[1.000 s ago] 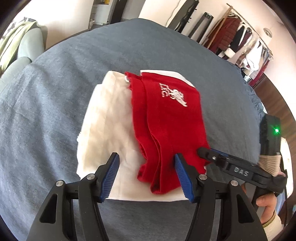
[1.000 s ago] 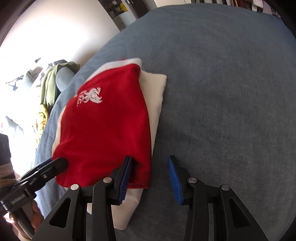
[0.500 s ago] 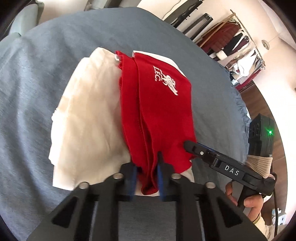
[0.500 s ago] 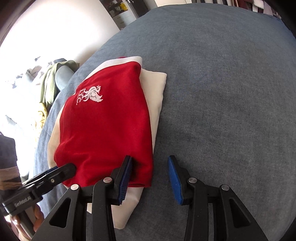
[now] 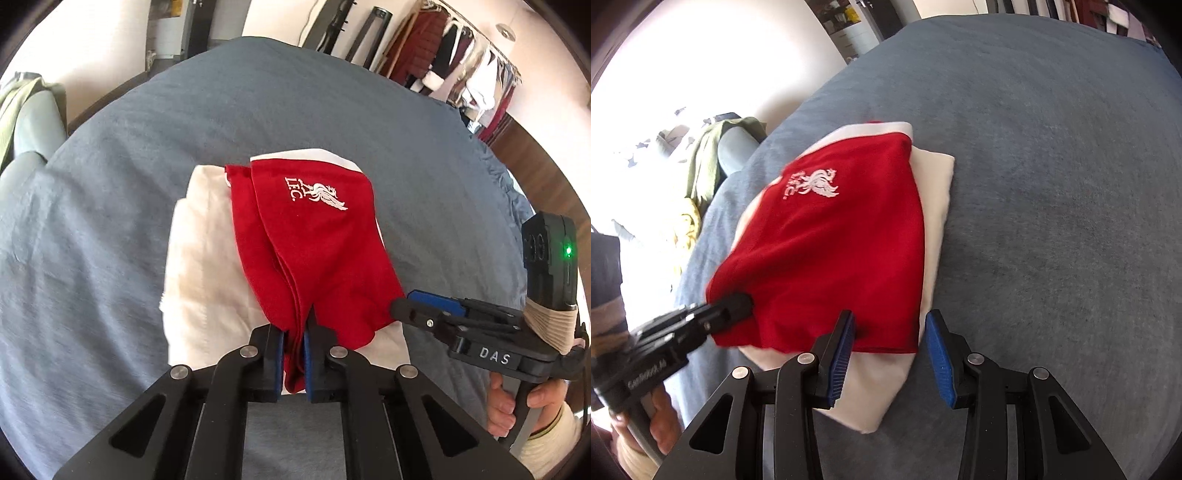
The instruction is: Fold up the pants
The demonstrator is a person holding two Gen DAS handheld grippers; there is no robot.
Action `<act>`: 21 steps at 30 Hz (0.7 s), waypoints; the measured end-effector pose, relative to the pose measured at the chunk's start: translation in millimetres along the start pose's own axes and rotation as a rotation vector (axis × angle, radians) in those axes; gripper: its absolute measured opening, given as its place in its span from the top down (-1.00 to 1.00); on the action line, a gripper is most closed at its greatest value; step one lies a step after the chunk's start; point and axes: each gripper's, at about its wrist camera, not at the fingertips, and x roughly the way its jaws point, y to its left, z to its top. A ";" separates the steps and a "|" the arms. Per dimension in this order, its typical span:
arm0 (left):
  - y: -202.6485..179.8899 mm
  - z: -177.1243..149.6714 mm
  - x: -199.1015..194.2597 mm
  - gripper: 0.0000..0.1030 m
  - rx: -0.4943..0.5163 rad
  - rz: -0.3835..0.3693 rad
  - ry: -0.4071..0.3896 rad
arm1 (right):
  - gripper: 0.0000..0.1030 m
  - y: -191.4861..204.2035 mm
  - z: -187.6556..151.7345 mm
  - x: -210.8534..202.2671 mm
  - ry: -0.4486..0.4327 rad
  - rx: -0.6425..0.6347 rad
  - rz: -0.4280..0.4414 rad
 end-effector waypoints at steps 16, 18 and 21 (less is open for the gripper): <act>14.6 -10.7 16.0 0.23 -0.041 0.002 0.075 | 0.19 -16.5 -5.7 -1.3 -0.037 0.138 0.032; 17.2 -10.1 6.0 0.21 -0.031 0.075 0.038 | 0.19 -16.0 -5.1 -1.6 -0.054 0.129 0.004; 11.4 -10.7 -12.6 0.02 0.002 0.149 -0.023 | 0.19 -9.9 -5.7 -10.1 -0.099 0.105 -0.057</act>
